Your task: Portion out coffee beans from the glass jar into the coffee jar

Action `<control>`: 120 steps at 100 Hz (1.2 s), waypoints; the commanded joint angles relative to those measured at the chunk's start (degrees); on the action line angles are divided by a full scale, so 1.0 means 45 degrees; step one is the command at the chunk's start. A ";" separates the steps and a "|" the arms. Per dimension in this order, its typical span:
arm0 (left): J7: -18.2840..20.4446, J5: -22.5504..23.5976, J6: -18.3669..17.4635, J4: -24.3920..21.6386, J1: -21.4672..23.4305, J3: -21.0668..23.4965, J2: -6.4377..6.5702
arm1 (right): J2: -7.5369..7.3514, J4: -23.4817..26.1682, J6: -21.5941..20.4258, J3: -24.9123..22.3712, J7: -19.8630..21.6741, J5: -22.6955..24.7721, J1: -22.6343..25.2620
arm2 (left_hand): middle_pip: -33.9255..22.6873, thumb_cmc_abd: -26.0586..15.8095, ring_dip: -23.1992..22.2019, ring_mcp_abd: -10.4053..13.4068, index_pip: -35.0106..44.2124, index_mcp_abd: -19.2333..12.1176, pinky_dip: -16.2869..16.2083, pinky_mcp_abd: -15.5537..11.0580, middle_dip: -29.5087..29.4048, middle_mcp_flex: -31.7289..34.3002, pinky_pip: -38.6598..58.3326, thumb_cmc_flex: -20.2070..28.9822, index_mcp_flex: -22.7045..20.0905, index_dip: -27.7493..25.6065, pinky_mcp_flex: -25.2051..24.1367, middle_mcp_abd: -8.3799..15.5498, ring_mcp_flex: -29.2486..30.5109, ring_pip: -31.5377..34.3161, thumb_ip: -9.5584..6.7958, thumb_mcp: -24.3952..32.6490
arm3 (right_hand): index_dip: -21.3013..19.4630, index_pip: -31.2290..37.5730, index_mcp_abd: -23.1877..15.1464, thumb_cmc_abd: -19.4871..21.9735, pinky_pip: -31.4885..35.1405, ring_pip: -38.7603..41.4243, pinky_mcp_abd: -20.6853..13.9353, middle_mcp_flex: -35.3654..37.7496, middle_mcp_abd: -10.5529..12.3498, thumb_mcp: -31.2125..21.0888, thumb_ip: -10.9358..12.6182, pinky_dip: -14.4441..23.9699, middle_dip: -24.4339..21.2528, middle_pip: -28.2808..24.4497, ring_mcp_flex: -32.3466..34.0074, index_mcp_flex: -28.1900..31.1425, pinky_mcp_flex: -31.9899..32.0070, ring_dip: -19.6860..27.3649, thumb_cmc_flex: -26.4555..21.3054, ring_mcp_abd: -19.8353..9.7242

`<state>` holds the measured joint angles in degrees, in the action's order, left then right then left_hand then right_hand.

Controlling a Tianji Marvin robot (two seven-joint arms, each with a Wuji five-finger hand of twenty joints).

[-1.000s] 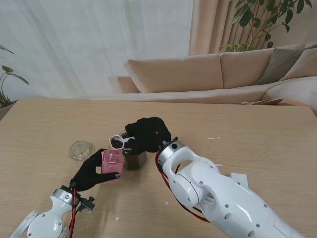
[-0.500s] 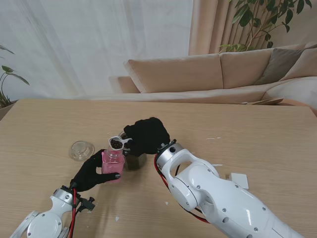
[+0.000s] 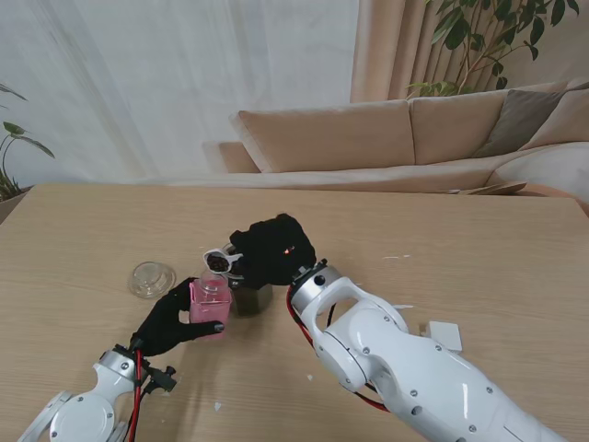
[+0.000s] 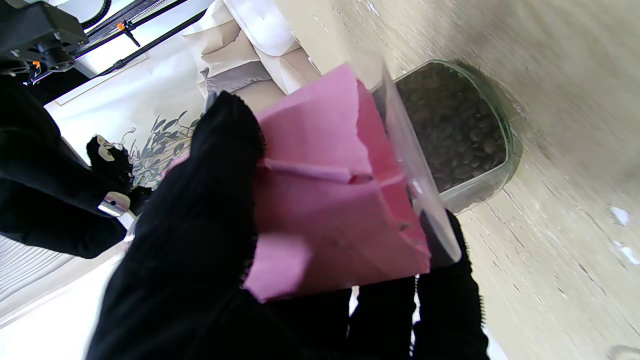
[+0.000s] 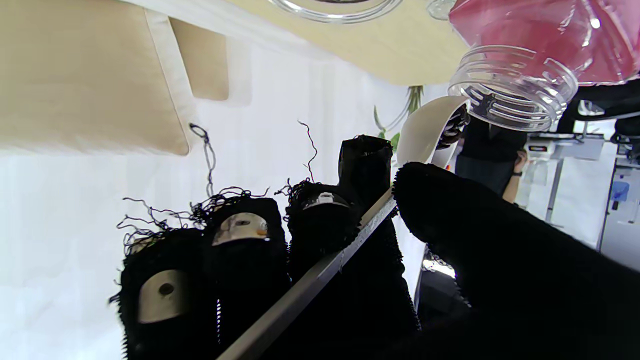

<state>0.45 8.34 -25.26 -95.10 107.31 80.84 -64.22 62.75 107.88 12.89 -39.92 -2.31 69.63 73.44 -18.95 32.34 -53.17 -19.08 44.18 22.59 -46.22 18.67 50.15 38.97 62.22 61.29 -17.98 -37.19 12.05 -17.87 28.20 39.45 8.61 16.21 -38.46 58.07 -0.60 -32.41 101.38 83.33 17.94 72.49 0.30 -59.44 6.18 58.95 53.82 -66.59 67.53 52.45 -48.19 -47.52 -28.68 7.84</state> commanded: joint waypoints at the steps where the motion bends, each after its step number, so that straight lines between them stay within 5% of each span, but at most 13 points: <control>1: 0.0189 -0.0014 -0.0055 -0.0190 0.0052 -0.0024 -0.0066 | -0.0032 -0.0021 -0.0065 0.0064 0.0111 0.0024 0.0134 | -0.1944 -0.2213 0.0107 0.0004 0.2521 -0.2120 -0.0261 -0.0117 0.0589 0.0889 0.0362 0.2392 -0.0667 -0.1120 0.0148 0.1351 -0.0202 0.0217 -0.0686 0.3104 | -0.0214 0.0354 -0.0772 0.0246 0.1974 0.0293 -0.0126 0.0598 0.1423 -0.0264 0.0055 -0.0029 0.0300 -0.1221 0.0265 0.0205 -0.0061 -0.0186 -0.0795 -0.0245; 120: 0.0322 -0.0190 -0.0008 -0.0276 0.0006 0.0007 -0.0052 | -0.0193 0.0118 0.0000 0.0381 -0.0358 0.2054 0.0081 | -0.1939 -0.2221 0.0125 0.0000 0.2524 -0.2119 -0.0229 -0.0107 0.0575 0.0886 0.0346 0.2404 -0.0671 -0.1115 0.0169 0.1337 -0.0193 0.0213 -0.0685 0.3103 | -0.0333 0.0279 -0.0964 0.0356 0.2047 0.0242 -0.0401 0.0545 0.1535 -0.0102 0.0117 -0.0141 0.0381 -0.1204 0.0265 0.0135 -0.0133 -0.0240 -0.0778 -0.0450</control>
<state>1.06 7.57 -25.27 -95.69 107.09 80.88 -64.15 61.86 107.95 12.62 -38.14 -4.72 78.74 73.36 -18.95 32.34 -53.17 -19.08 44.18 22.59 -46.22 18.67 50.15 38.97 62.22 61.29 -17.96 -37.19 12.05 -17.87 28.20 39.46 8.61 16.21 -39.07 58.09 -3.43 -32.34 101.41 83.33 16.70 72.49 3.60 -58.93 6.18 58.82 55.02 -69.65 67.53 52.45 -48.22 -47.53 -29.44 6.90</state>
